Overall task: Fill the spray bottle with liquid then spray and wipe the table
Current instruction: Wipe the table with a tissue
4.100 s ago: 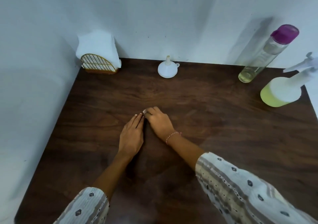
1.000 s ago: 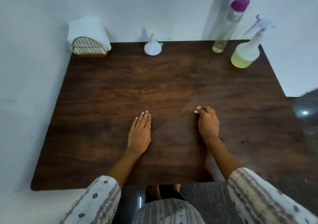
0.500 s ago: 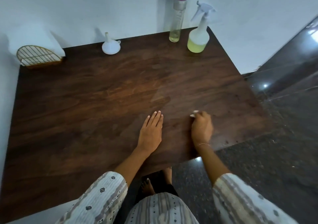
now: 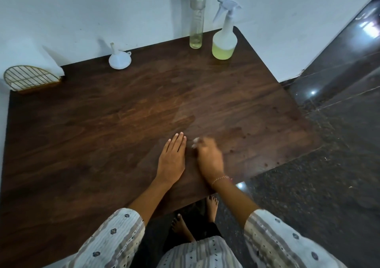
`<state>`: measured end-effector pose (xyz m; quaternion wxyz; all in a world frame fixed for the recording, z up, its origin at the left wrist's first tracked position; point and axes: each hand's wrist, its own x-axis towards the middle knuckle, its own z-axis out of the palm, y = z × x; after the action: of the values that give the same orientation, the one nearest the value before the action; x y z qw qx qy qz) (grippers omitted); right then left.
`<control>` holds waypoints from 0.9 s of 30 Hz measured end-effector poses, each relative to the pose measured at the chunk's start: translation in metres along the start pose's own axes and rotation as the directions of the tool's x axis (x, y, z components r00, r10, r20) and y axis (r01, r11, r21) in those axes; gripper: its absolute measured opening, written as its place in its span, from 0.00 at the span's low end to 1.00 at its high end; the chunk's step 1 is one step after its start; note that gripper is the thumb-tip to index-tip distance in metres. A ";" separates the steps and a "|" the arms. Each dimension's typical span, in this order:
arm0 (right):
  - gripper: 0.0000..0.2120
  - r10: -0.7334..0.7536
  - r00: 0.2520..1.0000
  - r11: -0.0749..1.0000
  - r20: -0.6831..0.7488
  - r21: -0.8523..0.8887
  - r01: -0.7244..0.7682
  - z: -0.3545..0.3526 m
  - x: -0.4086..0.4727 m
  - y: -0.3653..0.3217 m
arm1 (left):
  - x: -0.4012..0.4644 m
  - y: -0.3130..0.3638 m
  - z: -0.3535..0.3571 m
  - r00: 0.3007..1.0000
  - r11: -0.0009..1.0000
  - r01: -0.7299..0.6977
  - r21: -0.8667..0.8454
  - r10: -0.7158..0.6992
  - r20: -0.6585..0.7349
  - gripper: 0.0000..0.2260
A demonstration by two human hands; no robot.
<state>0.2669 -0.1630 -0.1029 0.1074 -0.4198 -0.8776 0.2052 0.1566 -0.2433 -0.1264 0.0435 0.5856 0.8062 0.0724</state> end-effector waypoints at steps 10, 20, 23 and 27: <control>0.12 0.319 0.929 0.944 -0.189 -0.023 -0.328 -0.042 0.076 0.082 | 0.034 -0.001 -0.010 0.990 0.989 0.139 -0.047 -0.140 -0.025 0.21; 0.13 0.060 0.998 0.997 -0.002 -0.050 -0.060 -0.038 0.120 0.091 | 0.062 -0.013 -0.012 0.971 0.971 0.238 -0.026 -0.238 0.002 0.21; 0.12 0.195 0.973 0.980 -0.124 -0.010 -0.198 -0.032 0.139 0.069 | 0.066 -0.016 -0.010 0.967 0.966 0.257 -0.028 -0.256 0.009 0.20; 0.16 -0.292 0.951 0.956 0.100 0.040 0.290 0.011 0.105 -0.010 | 0.075 -0.018 -0.010 0.967 0.965 0.254 -0.063 -0.255 -0.017 0.22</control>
<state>0.1906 -0.0895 -0.1061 0.0956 -0.2733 -0.9316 0.2198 0.1147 -0.1781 -0.1189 0.0598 0.4747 0.8727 0.0977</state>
